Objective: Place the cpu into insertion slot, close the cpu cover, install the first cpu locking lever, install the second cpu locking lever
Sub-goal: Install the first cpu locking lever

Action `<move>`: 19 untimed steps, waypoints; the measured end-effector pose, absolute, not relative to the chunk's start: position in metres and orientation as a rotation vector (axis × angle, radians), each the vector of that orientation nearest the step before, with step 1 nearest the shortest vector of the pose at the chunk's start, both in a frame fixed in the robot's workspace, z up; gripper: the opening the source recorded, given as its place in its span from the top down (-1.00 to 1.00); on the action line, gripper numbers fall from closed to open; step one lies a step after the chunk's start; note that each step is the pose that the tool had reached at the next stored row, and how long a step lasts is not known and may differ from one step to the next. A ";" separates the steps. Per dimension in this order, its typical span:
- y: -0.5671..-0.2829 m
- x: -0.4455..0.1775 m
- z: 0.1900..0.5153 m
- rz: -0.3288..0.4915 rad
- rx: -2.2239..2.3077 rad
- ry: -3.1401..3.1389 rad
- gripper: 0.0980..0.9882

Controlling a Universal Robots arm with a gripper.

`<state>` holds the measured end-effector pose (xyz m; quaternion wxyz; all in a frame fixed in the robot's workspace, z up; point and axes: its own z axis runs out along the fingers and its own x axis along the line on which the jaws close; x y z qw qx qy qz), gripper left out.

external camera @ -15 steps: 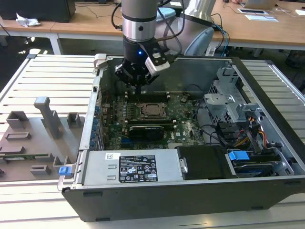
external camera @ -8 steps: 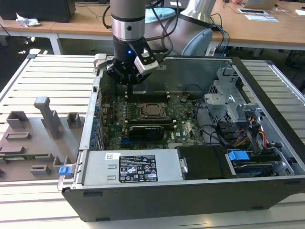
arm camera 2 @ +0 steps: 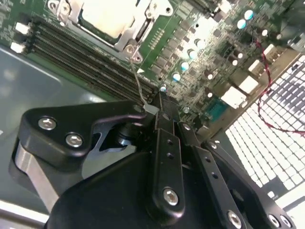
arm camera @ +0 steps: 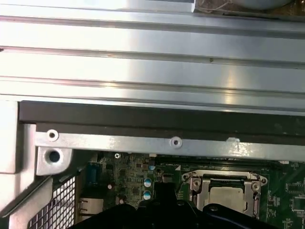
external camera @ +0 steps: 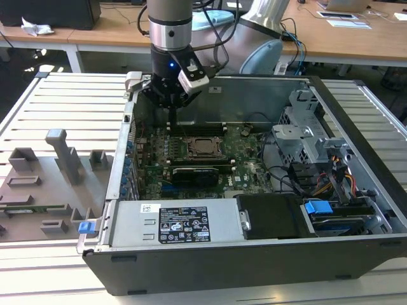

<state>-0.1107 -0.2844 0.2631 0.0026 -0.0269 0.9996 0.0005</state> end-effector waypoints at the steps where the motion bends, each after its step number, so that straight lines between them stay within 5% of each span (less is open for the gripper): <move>1: -0.284 -0.106 0.263 0.002 -0.084 3.135 0.98; 19: -0.284 -0.077 0.244 0.002 0.001 3.142 0.98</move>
